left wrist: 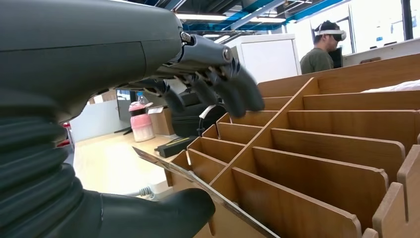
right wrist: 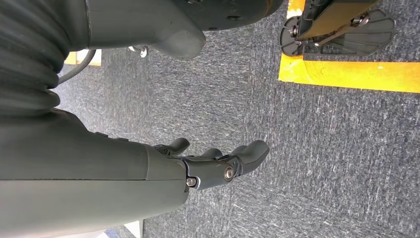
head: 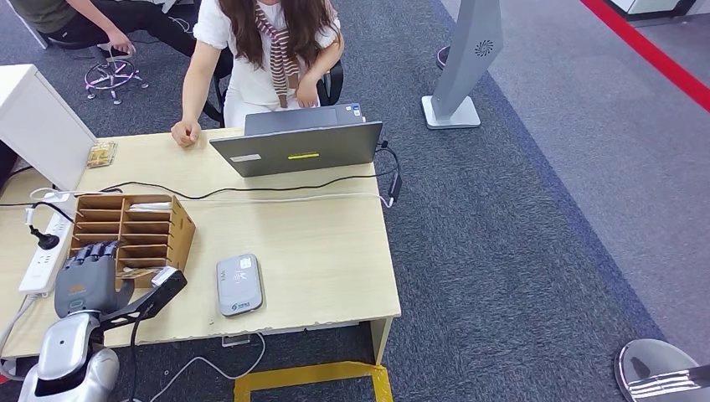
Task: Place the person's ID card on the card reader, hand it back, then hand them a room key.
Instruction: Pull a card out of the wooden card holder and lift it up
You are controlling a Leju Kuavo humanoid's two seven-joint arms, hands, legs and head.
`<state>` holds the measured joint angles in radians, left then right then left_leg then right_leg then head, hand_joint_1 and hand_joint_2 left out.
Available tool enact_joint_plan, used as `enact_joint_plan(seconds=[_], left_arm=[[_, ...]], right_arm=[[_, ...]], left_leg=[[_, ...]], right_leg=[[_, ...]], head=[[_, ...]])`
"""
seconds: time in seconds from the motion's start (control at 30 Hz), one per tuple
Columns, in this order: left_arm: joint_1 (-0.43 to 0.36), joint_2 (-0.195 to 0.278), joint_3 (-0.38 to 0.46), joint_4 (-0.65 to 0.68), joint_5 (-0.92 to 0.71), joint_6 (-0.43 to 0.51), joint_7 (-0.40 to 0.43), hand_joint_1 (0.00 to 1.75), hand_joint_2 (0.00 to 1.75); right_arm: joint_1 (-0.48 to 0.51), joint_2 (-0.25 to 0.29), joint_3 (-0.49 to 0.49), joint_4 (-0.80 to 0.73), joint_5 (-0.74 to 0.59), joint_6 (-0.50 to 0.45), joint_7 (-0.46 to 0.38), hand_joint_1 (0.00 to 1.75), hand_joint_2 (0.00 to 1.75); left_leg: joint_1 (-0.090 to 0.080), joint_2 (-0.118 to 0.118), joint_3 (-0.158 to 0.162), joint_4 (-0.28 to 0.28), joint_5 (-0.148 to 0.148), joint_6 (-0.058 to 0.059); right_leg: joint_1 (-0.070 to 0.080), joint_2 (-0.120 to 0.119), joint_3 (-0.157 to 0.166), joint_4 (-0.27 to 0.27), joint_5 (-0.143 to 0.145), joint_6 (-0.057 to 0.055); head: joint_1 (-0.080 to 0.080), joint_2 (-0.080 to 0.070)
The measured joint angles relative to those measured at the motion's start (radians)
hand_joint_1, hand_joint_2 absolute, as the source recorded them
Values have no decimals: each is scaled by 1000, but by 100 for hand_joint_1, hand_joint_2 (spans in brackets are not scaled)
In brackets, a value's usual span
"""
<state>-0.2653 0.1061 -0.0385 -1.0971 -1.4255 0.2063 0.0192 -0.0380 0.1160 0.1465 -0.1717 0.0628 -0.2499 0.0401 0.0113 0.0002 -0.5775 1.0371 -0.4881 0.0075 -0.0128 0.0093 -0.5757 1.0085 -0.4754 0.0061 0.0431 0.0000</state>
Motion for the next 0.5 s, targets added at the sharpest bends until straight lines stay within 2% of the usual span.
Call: enact_joint_plan(seconds=[0.5], left_arm=[[0, 1, 0, 0, 20, -14, -10, 175, 175]], right_arm=[[0, -1, 0, 0, 2, 0, -2, 0, 175]], left_leg=[[0, 0, 0, 0, 0, 0]], right_leg=[[0, 0, 0, 0, 0, 0]], head=[[0, 0]])
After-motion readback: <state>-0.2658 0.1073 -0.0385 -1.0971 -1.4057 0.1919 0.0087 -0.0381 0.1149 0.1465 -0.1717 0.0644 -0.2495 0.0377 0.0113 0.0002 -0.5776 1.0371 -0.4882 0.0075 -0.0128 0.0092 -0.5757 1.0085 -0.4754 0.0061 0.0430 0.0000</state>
